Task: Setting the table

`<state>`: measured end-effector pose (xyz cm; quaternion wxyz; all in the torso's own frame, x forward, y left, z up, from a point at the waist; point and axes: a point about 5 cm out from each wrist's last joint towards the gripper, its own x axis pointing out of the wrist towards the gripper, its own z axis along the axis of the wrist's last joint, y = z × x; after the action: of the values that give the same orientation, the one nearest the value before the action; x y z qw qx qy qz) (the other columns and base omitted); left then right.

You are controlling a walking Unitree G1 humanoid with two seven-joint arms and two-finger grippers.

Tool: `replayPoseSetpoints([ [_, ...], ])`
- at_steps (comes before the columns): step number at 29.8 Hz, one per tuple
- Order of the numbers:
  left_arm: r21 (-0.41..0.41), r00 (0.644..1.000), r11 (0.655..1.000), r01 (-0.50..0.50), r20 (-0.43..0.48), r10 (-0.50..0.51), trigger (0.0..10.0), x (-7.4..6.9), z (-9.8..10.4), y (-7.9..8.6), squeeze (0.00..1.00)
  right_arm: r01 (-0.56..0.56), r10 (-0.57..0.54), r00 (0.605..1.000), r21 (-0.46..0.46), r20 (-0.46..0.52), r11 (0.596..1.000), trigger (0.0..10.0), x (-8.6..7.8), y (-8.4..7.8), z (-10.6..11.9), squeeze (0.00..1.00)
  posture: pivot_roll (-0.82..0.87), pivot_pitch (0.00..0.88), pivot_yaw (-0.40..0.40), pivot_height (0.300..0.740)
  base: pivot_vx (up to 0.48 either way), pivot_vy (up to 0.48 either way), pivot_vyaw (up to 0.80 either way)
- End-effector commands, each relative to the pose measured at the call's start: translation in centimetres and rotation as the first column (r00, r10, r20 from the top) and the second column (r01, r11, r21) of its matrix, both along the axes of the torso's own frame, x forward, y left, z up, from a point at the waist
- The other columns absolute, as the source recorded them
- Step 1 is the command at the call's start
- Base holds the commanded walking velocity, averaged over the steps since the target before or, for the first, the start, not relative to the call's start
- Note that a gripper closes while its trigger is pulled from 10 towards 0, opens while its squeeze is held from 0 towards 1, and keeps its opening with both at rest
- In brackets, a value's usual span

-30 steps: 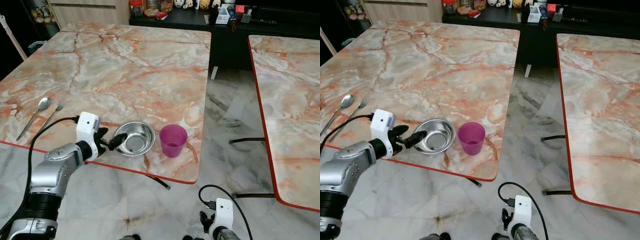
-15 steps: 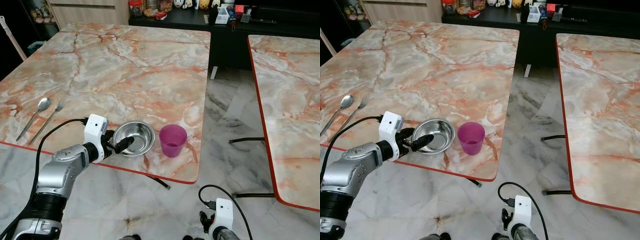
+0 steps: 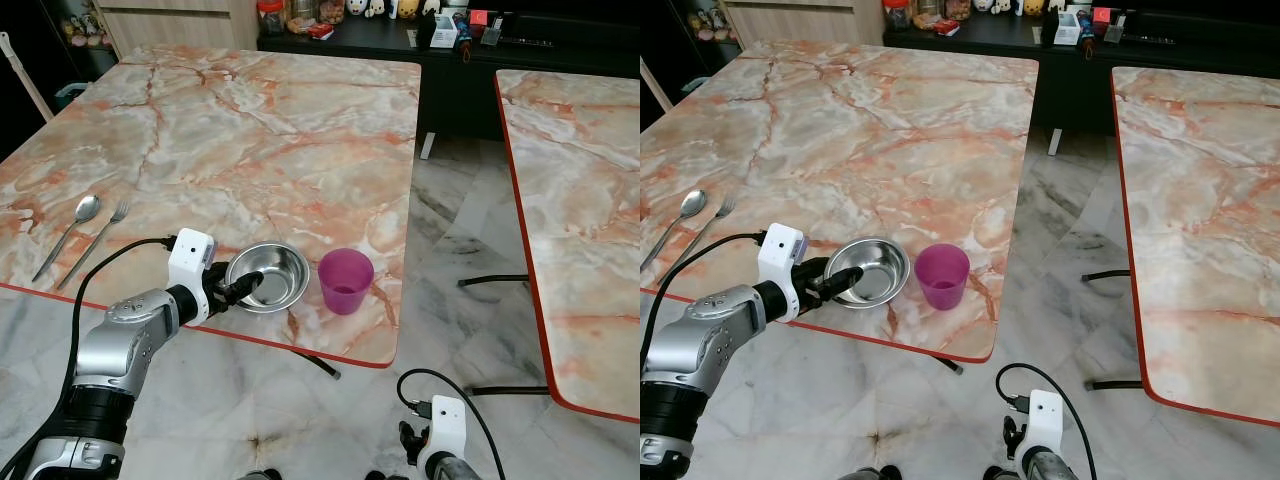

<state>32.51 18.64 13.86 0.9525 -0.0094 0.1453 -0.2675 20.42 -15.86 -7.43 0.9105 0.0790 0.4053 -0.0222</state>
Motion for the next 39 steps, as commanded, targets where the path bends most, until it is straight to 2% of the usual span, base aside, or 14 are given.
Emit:
replayPoseSetpoints([
  [1, 0.014, 1.000, 1.000, -0.010, -0.004, 0.010, 0.0, 0.1, 0.1, 0.2, 0.00, 0.005, -0.004, 1.000, 0.006, -0.018, 1.000, 10.0, -0.4, 0.1, -0.3, 0.00, 0.10, 0.144, 0.028, 0.740, 0.000, 0.000, 0.00],
  [10, -0.004, 0.999, 0.999, -0.036, 0.015, 0.036, 0.0, 0.3, 0.5, 0.4, 0.00, 0.002, -0.002, 1.000, 0.005, -0.019, 1.000, 10.0, -0.4, 0.0, -0.2, 0.00, 0.10, 0.139, 0.025, 0.740, 0.000, 0.000, 0.00],
  [15, -0.014, 0.995, 0.995, -0.098, 0.027, 0.098, 0.0, 0.7, 0.8, 1.2, 0.00, 0.000, 0.000, 1.000, 0.005, -0.016, 1.000, 10.0, -0.3, 0.0, -0.2, 0.00, 0.11, 0.136, 0.022, 0.740, 0.000, 0.000, 0.00],
  [33, -0.022, 0.995, 0.996, -0.092, 0.023, 0.092, 0.0, 0.3, 0.6, 1.3, 0.00, -0.007, 0.007, 1.000, 0.005, -0.016, 1.000, 10.0, -0.3, 0.1, -0.2, 0.00, 0.11, 0.157, 0.024, 0.740, 0.000, 0.000, 0.00],
  [36, -0.054, 0.993, 0.992, -0.110, 0.042, 0.113, 0.0, 0.3, 0.9, 1.4, 0.00, -0.006, 0.006, 1.000, 0.007, -0.020, 1.000, 10.0, -0.5, 0.2, -0.3, 0.00, 0.11, 0.173, 0.030, 0.740, 0.000, 0.000, 0.00],
  [39, -0.120, 0.986, 0.983, -0.138, 0.079, 0.148, 0.0, 0.3, 1.5, 1.8, 0.00, -0.001, 0.002, 1.000, 0.010, -0.028, 1.000, 10.0, -1.0, 0.3, -0.5, 0.00, 0.11, 0.186, 0.039, 0.740, 0.000, 0.000, 0.00],
])
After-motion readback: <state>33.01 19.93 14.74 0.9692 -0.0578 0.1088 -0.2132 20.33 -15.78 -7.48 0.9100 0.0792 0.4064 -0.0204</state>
